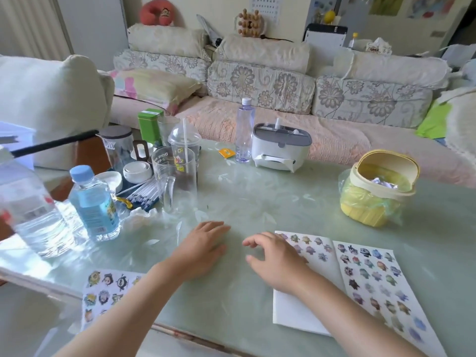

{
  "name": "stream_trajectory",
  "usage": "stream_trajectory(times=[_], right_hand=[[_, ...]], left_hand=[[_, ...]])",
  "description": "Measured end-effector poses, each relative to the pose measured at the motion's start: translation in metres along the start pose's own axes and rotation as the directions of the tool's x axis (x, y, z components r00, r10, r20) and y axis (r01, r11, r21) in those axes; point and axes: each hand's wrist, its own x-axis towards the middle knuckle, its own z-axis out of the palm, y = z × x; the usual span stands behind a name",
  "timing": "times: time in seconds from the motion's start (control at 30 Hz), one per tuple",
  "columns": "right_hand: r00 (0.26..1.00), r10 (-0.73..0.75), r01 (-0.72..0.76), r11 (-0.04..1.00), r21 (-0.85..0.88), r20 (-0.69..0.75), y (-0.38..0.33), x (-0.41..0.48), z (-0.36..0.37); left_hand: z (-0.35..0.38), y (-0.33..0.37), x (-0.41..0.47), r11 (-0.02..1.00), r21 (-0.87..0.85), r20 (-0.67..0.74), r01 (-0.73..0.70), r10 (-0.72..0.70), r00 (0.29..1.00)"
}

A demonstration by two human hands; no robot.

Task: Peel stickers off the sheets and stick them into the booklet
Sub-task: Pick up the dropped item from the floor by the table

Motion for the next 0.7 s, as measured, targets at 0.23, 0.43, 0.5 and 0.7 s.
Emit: stream_trajectory(times=[0.23,0.43,0.5,0.7], right_hand=[[0.951,-0.267,0.27,0.963,0.005,0.158,-0.075,0.016,0.042],[0.896,-0.393,0.396,0.918,0.029,0.205,-0.133,0.027,0.081],[0.892,-0.416,0.416,0.908,0.039,0.178,-0.142,0.027,0.088],[0.806,-0.592,0.589,0.804,0.081,0.019,-0.162,0.0,0.108]], left_hand=[[-0.057,-0.019,-0.035,0.985,-0.104,-0.009,0.135,-0.136,0.991],[-0.097,-0.065,-0.086,0.958,-0.036,0.086,0.284,-0.28,0.956],[-0.105,-0.078,-0.105,0.95,-0.055,0.06,0.307,-0.304,0.951],[-0.105,-0.108,-0.164,0.912,-0.13,0.126,0.389,-0.374,0.919]])
